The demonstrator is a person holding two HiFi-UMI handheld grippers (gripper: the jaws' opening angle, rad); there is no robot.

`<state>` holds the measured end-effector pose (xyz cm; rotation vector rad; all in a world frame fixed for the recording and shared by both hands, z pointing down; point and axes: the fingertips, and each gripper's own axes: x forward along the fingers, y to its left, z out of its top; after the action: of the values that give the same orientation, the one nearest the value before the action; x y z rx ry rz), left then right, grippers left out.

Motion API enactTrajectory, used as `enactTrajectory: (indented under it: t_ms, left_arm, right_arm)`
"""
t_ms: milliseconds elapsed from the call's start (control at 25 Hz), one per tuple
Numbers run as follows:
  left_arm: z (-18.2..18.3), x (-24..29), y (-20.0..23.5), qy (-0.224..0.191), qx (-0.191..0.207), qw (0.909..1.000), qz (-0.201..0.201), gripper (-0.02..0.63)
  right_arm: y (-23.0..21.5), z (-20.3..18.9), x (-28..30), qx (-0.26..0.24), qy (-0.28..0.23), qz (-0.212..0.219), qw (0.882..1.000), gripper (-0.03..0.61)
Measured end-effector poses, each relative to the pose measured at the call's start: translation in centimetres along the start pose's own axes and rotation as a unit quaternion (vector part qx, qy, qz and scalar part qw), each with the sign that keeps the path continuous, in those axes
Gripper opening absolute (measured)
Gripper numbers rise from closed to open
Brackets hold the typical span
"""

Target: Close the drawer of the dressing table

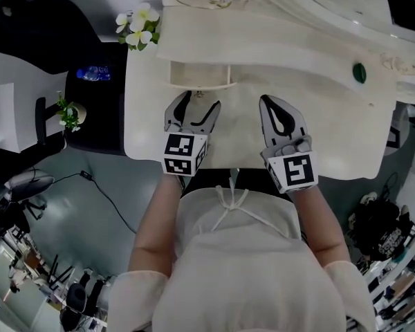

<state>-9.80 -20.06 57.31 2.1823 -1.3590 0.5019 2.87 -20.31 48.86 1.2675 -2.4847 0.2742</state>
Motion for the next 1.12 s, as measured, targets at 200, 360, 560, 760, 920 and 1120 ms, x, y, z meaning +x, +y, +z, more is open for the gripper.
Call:
enactTrajectory:
  t_ms: [200, 360, 560, 760, 920, 1120]
  left_arm:
    - [0.0, -0.1, 1.3, -0.004, -0.013, 0.9995, 0.030, 0.183]
    - [0.1, 0.0, 1.2, -0.001, -0.007, 0.9996, 0.029, 0.106]
    - [0.0, 0.0, 1.2, 0.006, -0.005, 0.9997, 0.025, 0.104]
    - [0.1, 0.2, 1.2, 0.020, 0.013, 0.9997, 0.008, 0.104]
    - [0.7, 0.6, 1.6, 0.021, 0.003, 0.9998, 0.005, 0.104]
    - [1.8, 1.3, 2.9, 0.011, -0.017, 0.9998, 0.007, 0.104]
  right_arm:
    - [-0.5, -0.2, 0.4, -0.013, -0.014, -0.006, 1.000, 0.006]
    - [-0.5, -0.5, 0.6, -0.012, -0.012, -0.008, 1.000, 0.006]
    - [-0.3, -0.5, 0.8, 0.000, 0.000, -0.012, 1.000, 0.006]
    - [-0.6, 0.0, 1.1, 0.005, 0.000, -0.016, 1.000, 0.006]
    - [-1.2, 0.3, 1.2, -0.010, -0.011, -0.018, 1.000, 0.006]
    - [-1.4, 0.1, 1.4, 0.002, -0.002, -0.026, 1.000, 0.006]
